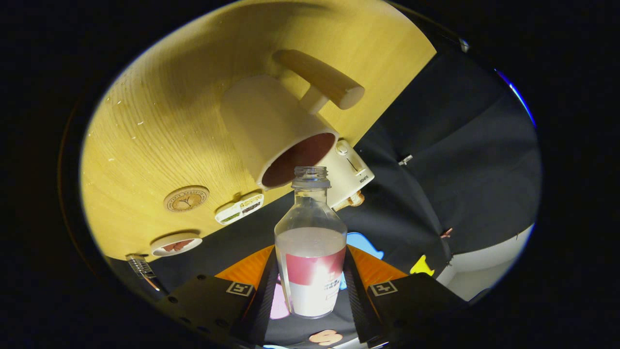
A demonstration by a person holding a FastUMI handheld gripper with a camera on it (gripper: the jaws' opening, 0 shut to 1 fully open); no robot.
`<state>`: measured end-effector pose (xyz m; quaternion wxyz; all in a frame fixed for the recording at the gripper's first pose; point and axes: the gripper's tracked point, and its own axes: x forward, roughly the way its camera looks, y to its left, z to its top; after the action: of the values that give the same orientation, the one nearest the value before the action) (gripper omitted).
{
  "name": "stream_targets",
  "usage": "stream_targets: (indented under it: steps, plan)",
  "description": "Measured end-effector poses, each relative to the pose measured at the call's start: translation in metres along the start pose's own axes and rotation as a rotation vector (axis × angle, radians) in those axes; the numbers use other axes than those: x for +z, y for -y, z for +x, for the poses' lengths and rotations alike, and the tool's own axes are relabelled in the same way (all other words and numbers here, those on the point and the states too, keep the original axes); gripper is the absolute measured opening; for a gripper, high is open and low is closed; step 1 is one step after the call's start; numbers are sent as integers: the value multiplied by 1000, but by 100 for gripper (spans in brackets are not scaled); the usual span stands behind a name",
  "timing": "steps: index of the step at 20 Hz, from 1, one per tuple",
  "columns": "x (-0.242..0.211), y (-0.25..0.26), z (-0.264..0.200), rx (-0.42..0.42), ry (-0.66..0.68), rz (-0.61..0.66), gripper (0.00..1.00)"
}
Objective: Take the bottle from table, then pour the juice into the cup, finally place the bottle on the coaster
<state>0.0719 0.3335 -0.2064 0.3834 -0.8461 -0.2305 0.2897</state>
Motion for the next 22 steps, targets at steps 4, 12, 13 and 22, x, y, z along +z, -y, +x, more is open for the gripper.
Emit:
stream_targets:
  steps: [4, 12, 13, 22]
  plan:
    - [-12, -6, -2, 29, -68, 286, 71]
    - [-24, -13, -14, 44, -144, 900, 72]
    - [-27, -13, -17, 25, -153, 961, 72]
    - [-15, -10, -28, 9, -82, 1682, 72]
